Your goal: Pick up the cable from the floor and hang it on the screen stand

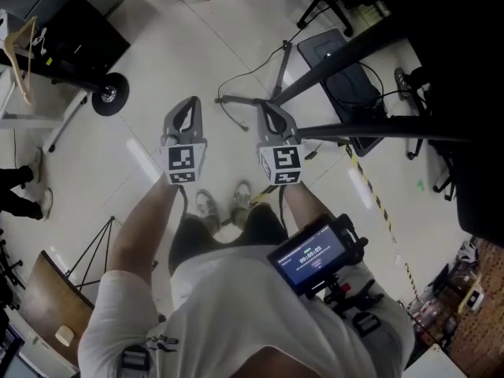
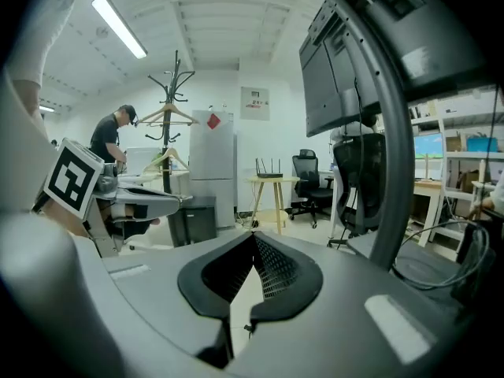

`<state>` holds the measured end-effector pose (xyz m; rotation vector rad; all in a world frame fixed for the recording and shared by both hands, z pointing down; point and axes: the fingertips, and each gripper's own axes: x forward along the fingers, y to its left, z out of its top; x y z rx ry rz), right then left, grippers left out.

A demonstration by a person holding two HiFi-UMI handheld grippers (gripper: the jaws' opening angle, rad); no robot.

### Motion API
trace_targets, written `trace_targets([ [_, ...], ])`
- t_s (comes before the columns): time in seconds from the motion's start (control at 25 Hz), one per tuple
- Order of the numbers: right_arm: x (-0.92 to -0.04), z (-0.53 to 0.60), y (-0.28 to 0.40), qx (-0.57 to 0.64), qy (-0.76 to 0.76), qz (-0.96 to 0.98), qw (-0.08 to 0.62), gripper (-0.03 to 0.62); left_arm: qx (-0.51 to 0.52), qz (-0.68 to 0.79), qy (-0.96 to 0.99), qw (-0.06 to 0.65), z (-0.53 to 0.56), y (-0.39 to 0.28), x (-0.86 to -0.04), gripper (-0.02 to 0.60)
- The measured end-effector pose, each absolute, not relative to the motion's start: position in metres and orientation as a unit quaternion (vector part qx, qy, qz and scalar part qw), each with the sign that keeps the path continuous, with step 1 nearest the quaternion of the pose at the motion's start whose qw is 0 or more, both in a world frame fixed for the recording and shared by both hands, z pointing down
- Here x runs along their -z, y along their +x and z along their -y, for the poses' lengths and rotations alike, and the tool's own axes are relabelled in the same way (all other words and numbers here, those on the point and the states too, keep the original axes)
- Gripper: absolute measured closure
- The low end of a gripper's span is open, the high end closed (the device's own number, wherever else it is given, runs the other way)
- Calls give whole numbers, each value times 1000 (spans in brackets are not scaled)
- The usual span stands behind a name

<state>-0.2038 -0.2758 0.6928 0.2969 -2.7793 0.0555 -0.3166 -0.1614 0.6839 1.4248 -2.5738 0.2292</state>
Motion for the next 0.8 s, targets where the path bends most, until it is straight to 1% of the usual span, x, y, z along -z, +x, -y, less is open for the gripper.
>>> trace_targets([
  [0.36, -869, 299, -234, -20, 110, 978, 178, 579, -74, 865, 486, 100, 182, -353, -860, 580],
  [0.64, -1023, 306, -242, -19, 96, 973, 208, 574, -87, 856, 496, 119, 190, -379, -1008, 578],
  [0.8, -1109, 307, -239, -18, 82, 970, 229, 565, -88, 848, 502, 146, 192, -387, -1093, 578],
])
